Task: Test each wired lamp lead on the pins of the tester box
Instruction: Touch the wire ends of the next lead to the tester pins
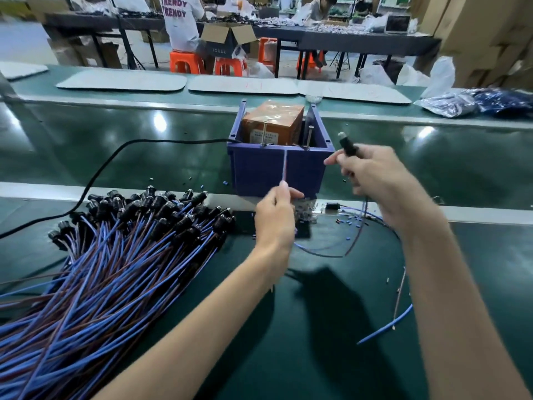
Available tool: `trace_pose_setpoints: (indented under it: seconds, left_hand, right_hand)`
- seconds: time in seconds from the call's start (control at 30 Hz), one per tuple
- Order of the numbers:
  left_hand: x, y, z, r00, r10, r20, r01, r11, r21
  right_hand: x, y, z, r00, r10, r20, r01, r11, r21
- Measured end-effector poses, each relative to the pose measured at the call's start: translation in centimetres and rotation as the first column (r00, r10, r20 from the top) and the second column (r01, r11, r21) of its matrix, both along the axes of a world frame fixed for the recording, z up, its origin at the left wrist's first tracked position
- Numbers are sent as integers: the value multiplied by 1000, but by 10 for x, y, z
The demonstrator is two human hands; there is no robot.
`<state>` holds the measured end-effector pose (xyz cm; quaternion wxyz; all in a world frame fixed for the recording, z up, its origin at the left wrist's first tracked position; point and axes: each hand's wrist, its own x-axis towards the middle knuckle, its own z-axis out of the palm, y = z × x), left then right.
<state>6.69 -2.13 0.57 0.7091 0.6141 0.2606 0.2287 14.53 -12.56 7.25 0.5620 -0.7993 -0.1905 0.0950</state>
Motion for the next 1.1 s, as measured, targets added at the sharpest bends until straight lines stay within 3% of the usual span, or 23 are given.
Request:
trace_pose_setpoints:
  seconds: [0.1, 0.17, 0.33, 0.63, 0.9, 1.1]
  left_hand:
    - [-7, 8, -21, 999, -41, -3, 39, 910, 413]
    - [-13, 8, -28, 998, -45, 52, 16, 883, 470]
    - [-15, 10, -32, 987, -42, 155, -21, 921, 388]
    - [-20, 9, -32, 967, 9, 254, -109, 917, 383]
    - [-17, 12, -32, 942, 190, 278, -276, 909, 313]
    - [-15, 16, -34, 937, 196, 289, -288, 902, 322]
  right_hand:
    - [-8, 15, -30, 986, 33, -165, -12, 992, 128]
    - [-10, 19, -43, 969, 43, -243, 11, 976, 219]
    - [-14, 25, -56, 952, 157, -263, -67, 945, 320]
    - [-13, 31, -58, 900, 387, -199, -292, 877, 382]
    - [-9, 30, -62, 904, 396, -158, -291, 844, 450]
    - [-4, 27, -60, 927, 344, -147, -248, 859, 448]
